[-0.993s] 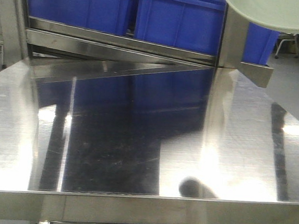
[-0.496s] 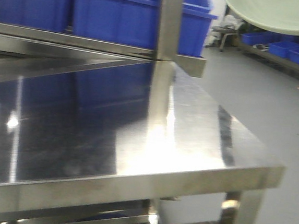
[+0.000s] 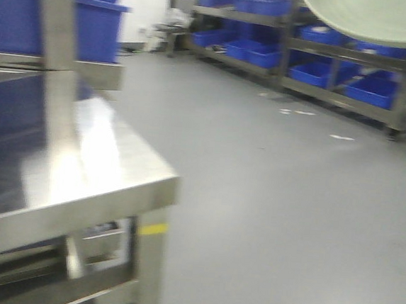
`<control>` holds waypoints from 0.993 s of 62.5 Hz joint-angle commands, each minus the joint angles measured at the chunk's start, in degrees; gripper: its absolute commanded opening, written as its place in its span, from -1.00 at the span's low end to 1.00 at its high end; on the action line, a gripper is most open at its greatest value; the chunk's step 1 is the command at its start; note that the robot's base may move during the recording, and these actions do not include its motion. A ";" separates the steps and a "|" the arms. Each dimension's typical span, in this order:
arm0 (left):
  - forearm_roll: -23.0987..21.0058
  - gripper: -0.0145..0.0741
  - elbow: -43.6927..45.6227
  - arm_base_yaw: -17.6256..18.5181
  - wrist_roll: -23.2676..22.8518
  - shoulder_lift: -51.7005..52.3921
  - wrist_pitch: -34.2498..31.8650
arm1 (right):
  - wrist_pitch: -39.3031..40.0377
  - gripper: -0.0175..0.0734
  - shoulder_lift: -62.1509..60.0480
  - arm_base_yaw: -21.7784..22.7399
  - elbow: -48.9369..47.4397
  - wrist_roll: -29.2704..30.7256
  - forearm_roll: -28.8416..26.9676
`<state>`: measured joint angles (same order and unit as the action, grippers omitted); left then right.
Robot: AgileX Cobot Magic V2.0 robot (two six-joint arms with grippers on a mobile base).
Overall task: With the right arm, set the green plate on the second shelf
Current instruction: 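Drive the base across the room holding the plate in the right gripper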
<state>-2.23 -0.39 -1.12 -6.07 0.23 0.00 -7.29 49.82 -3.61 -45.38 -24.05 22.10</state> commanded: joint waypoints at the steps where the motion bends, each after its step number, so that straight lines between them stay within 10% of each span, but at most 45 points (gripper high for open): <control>1: -0.34 -0.38 -2.34 -0.02 -0.17 1.03 -4.64 | 5.47 -0.50 -0.73 0.04 -1.77 -0.36 0.05; 62: -0.34 -0.38 -2.34 0.22 -0.17 1.03 -4.64 | 5.41 -0.50 -0.73 0.04 -1.77 -0.36 0.05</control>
<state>-2.23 -0.39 -1.12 -6.07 0.23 0.00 -7.47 49.82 -3.61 -45.38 -24.05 22.10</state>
